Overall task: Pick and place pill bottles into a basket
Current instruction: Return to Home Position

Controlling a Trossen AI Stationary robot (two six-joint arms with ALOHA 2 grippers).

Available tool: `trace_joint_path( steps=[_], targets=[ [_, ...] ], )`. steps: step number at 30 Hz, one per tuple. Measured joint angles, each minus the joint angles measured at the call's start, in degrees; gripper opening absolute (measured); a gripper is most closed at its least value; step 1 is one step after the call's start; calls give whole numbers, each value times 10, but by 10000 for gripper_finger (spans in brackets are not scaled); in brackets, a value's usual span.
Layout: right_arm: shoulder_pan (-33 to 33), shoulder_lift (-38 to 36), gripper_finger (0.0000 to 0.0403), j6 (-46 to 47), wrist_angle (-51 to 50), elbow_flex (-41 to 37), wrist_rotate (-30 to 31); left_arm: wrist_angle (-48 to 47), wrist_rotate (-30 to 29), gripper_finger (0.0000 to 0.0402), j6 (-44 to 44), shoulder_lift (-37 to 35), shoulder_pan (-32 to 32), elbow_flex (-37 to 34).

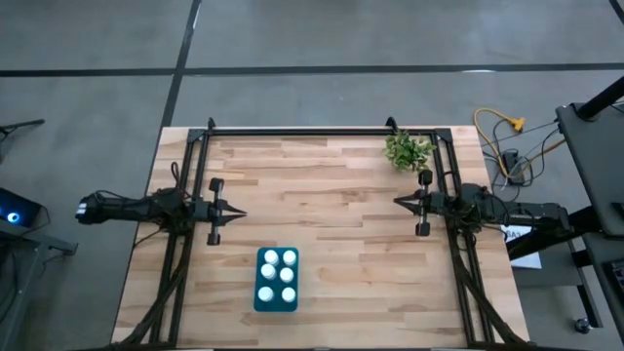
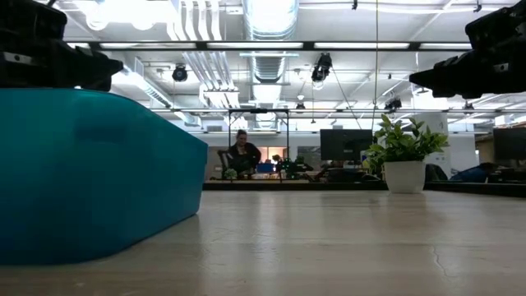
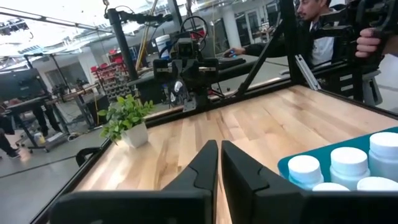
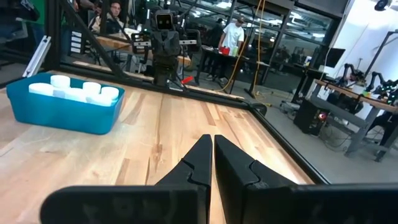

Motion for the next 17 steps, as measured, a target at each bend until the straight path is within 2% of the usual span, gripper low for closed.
trace_joint_path(
  steps=[17],
  targets=[
    [0, -1, 9, 13, 0, 0, 0, 15, -1, 4, 0, 5, 0, 0]
  ],
)
